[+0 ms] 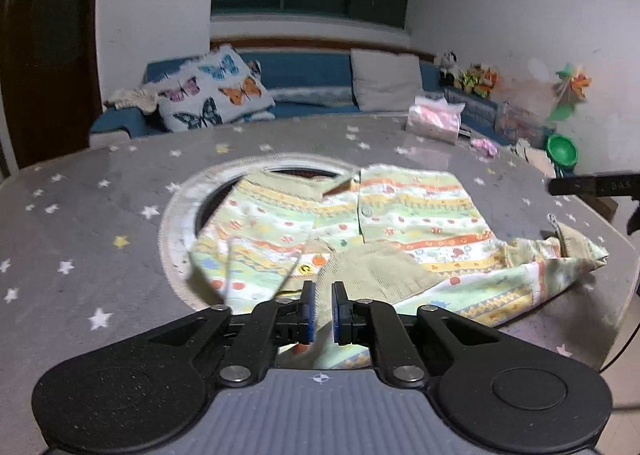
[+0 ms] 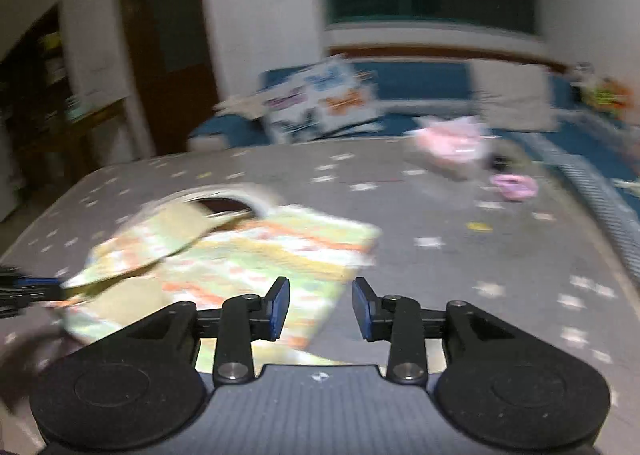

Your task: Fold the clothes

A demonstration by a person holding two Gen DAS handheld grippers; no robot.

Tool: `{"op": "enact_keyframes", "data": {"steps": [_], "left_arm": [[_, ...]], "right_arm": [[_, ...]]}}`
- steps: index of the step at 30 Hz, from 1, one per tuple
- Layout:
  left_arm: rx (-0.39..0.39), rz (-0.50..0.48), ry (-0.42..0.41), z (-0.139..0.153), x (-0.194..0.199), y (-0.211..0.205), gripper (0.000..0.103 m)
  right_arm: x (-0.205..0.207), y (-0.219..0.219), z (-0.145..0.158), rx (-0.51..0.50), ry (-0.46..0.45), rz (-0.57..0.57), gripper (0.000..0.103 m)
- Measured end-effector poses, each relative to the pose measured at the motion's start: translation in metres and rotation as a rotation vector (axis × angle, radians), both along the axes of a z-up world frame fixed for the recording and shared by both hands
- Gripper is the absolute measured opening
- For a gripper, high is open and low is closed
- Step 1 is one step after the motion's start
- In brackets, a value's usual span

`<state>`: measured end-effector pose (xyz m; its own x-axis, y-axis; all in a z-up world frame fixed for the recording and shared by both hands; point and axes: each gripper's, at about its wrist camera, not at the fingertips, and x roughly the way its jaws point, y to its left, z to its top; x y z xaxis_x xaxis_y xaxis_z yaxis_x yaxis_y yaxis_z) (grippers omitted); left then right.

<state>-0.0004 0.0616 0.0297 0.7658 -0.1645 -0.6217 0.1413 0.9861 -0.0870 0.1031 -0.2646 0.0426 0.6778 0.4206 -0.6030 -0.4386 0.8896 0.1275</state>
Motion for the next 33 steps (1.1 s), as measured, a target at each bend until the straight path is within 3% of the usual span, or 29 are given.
{"op": "enact_keyframes", "data": {"steps": [2,7,10,15,22,25,28,33], "left_arm": [[-0.007,0.000,0.024,-0.004,0.009,-0.001,0.028],[-0.034,0.013,0.076,-0.011,0.011,0.009,0.039],[-0.055,-0.022,0.110,-0.017,0.006,0.014,0.039],[-0.045,-0.117,0.093,-0.020,-0.016,0.012,0.037],[-0.006,-0.215,0.032,-0.013,-0.049,0.014,0.037],[-0.011,-0.188,-0.017,0.000,-0.057,0.026,0.039],[-0.003,-0.138,-0.062,0.012,-0.056,0.037,0.039],[0.028,-0.064,-0.079,0.023,-0.023,0.032,0.039]], "right_arm": [[0.010,0.023,-0.005,-0.008,0.034,0.071,0.035],[0.033,0.071,-0.030,-0.048,0.138,0.191,0.035],[0.036,0.093,-0.047,-0.081,0.182,0.245,0.035],[0.023,0.120,-0.055,-0.095,0.207,0.352,0.035],[-0.014,0.123,-0.034,-0.021,0.200,0.531,0.036],[-0.036,0.124,-0.029,-0.044,0.184,0.622,0.043],[-0.059,0.126,-0.026,-0.077,0.166,0.700,0.044],[-0.061,0.126,-0.028,-0.055,0.168,0.678,0.048]]}}
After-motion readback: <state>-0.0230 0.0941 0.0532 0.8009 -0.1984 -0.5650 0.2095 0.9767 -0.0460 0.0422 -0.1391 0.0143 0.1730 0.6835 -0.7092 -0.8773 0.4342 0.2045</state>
